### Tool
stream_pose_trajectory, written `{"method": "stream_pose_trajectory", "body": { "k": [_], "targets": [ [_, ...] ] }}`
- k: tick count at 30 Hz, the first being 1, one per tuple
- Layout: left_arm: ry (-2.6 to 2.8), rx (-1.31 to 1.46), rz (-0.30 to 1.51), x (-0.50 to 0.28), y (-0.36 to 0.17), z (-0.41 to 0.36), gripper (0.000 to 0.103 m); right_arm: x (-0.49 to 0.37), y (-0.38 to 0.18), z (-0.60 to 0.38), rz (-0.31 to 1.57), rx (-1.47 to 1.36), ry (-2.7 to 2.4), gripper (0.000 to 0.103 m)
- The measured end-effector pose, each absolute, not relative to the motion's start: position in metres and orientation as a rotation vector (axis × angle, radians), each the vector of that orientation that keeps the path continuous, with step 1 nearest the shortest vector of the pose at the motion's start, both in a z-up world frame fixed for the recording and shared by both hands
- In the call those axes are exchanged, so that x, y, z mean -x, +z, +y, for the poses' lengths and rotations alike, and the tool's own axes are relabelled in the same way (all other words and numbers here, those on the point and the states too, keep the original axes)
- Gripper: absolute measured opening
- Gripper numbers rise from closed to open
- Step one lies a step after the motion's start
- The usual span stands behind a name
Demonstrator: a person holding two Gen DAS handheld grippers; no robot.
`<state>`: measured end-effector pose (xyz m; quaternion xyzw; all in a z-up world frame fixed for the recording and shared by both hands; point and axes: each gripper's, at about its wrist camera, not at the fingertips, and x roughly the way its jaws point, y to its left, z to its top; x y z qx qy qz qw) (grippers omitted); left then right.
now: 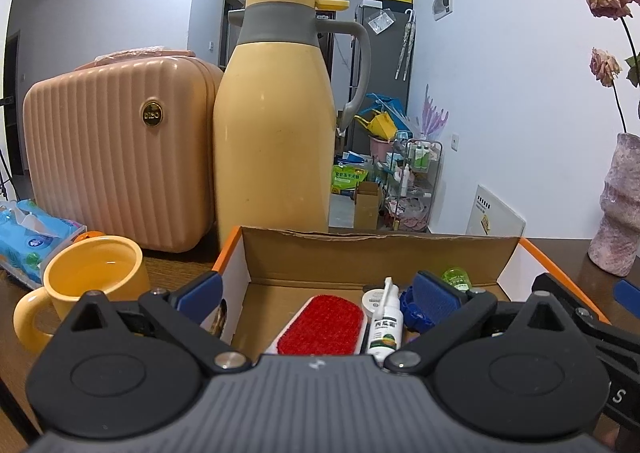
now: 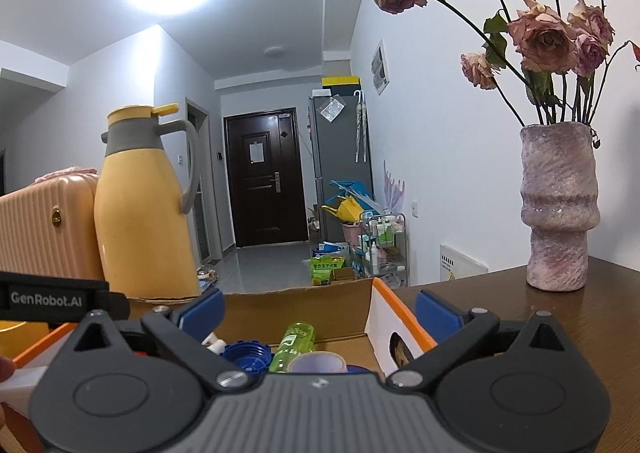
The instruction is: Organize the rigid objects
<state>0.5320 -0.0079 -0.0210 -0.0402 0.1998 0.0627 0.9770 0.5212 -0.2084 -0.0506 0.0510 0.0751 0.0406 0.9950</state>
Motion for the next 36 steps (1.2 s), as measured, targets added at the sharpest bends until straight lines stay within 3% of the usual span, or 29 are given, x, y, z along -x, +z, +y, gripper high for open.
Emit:
{"method": "stream_pose_trajectory", "body": {
  "k": [36],
  "targets": [
    [0.171,0.068,0.384,-0.454,-0.020,0.007,0.103,-0.444,-0.049,-0.232,0.143,-0.091,0.022,0.103]
  ]
}}
